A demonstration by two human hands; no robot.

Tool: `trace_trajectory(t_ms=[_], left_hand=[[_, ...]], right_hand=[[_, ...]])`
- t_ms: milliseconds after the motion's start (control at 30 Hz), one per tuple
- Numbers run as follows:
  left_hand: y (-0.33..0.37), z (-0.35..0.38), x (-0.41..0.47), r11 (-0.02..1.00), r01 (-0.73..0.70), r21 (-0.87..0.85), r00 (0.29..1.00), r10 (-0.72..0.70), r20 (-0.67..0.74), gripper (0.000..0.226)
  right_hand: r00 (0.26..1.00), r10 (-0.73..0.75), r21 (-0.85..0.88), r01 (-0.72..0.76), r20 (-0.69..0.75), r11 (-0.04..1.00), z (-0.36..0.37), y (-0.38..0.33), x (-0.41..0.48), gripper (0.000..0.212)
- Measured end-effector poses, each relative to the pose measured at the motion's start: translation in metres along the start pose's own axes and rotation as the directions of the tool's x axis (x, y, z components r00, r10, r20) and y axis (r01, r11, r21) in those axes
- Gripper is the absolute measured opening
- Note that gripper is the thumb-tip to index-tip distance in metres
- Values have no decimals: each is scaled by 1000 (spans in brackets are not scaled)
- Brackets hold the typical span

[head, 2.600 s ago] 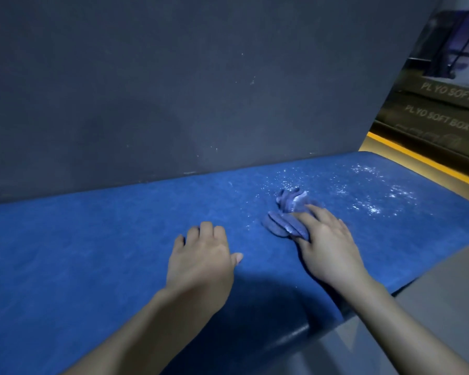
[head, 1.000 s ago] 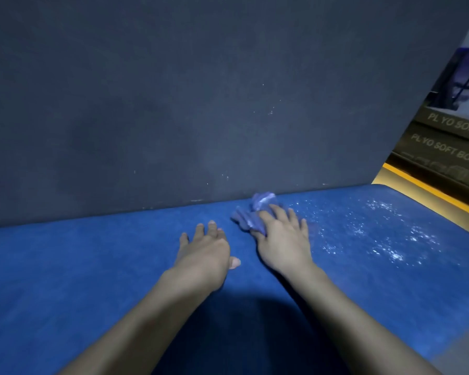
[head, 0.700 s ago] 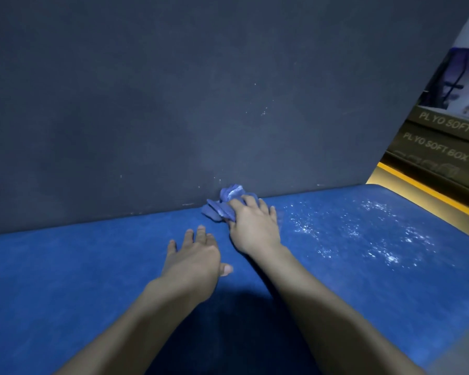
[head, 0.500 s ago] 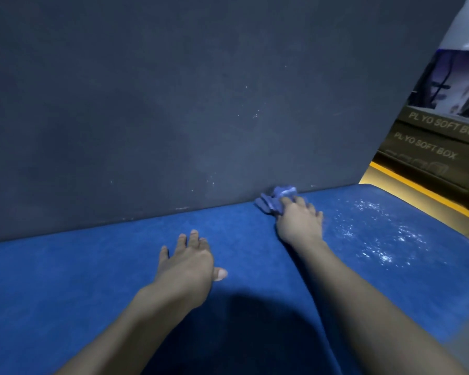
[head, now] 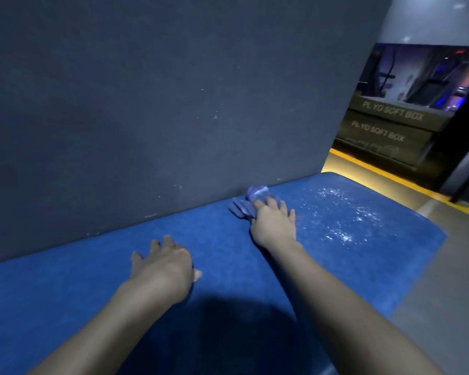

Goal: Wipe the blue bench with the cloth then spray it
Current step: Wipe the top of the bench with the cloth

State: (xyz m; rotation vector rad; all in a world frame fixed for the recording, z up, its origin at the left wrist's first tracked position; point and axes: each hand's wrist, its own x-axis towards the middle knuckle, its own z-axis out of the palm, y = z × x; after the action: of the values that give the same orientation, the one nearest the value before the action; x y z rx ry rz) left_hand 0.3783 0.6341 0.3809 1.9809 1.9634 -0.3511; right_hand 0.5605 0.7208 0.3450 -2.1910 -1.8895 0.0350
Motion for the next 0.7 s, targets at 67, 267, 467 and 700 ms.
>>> trace_trajectory(t_ms=[67,267,467,700], left_hand=[[4,0,0,999,-17,31,1000,17,-22,59],[28,-1,7,968,-251,-7,960,248,-132,66],[64,8,22,941,-338,5,941,338,-12,74],[77,-11,21,946,-291,143,957,287,49,59]], right_hand=[[991,130,-16,-130,-11,991,-9,29,-2,48],[907,420,-11,-420,-42,907,-27,67,-16,52],[992,91,8,-91,-90,996,-3,18,-37,48],[992,103,-51,-107,-76,993,-10,50,-49,47]])
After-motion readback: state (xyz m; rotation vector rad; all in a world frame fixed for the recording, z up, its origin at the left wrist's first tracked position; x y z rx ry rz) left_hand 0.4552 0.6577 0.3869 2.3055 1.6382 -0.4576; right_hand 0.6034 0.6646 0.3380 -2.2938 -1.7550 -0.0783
